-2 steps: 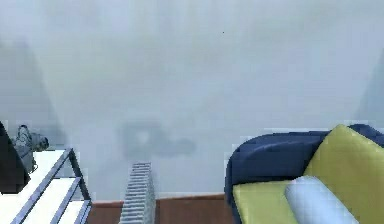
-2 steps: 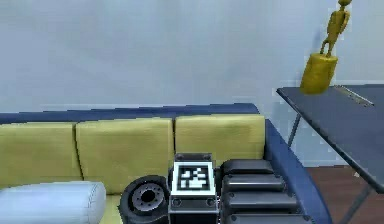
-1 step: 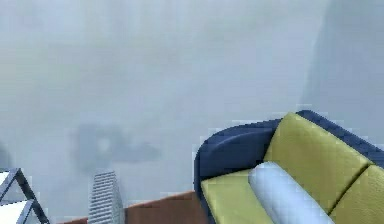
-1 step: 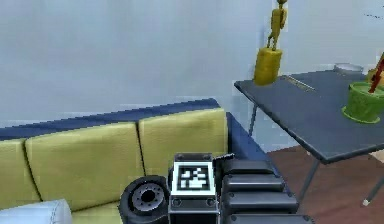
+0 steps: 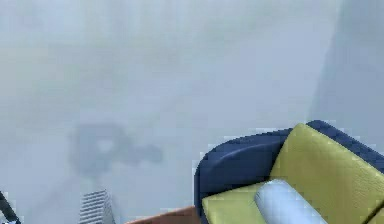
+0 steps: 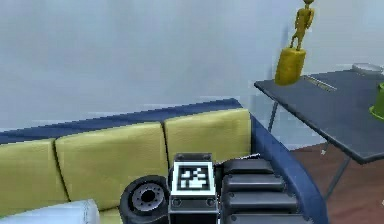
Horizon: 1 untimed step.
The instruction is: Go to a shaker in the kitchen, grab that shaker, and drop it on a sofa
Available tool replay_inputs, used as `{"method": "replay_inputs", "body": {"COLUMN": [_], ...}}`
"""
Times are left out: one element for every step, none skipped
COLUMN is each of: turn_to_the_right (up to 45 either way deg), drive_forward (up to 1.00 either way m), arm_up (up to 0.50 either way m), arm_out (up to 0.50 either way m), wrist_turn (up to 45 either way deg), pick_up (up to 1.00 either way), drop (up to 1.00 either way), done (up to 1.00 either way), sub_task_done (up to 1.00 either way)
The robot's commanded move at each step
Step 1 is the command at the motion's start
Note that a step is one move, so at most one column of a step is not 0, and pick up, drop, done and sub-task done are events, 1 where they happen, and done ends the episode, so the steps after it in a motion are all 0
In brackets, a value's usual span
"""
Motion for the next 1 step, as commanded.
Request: {"method": "replay_inputs", "body": {"turn_to_the_right": [45.0], "drive_forward": [0.00], "arm_up": [0.00], "arm_out": [0.00], "wrist_turn": [0.0], "pick_up": [0.00], "drop": [0.00], "done": [0.00], "sub_task_done": [0.00]}}
